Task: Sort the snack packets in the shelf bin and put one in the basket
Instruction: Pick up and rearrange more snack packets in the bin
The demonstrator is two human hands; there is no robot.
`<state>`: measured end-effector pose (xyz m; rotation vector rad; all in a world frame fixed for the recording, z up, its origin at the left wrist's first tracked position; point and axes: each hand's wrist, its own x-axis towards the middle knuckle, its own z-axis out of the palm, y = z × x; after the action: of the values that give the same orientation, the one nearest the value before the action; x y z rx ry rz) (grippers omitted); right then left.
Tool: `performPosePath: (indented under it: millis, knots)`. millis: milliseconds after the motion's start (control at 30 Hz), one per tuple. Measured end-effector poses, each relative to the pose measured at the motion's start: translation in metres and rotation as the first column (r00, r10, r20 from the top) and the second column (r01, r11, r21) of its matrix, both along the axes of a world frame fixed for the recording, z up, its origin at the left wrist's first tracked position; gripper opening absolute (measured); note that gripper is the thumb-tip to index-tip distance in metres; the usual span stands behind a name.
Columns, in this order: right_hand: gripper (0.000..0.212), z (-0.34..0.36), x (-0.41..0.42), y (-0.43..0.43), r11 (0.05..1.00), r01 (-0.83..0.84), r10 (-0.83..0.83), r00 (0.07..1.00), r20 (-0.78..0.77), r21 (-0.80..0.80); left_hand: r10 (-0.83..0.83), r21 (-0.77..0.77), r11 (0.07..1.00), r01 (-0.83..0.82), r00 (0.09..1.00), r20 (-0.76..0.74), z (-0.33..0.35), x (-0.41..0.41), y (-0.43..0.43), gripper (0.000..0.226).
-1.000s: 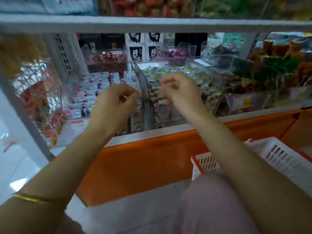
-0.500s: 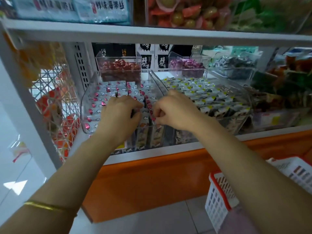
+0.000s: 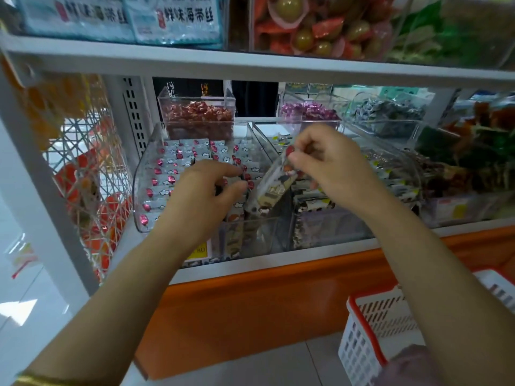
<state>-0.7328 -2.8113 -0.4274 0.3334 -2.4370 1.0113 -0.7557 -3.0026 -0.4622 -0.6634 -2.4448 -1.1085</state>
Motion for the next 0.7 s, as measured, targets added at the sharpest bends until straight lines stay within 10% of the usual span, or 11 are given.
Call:
performPosePath:
  millis: [167, 367, 700]
  knots:
    - [0.008, -0.007, 0.005, 0.008, 0.896, 0.006, 0.02, 0.998, 0.053, -0.444, -0.129, 0.018, 0.992, 0.128, 0.988, 0.08, 0.0, 0.007, 0.002, 0.033]
    - [0.015, -0.022, 0.008, 0.002, 0.407, 0.016, 0.294, 0.944, 0.148, -0.913, -0.148, 0.331, 0.941, 0.067, 0.963, 0.225, 0.002, 0.006, -0.004, 0.023]
    - [0.015, -0.029, 0.008, -0.006, 0.111, 0.118, 0.406, 0.901, 0.154, -0.987, -0.523, 0.832, 0.551, -0.063, 0.751, 0.403, 0.003, 0.001, -0.008, 0.014]
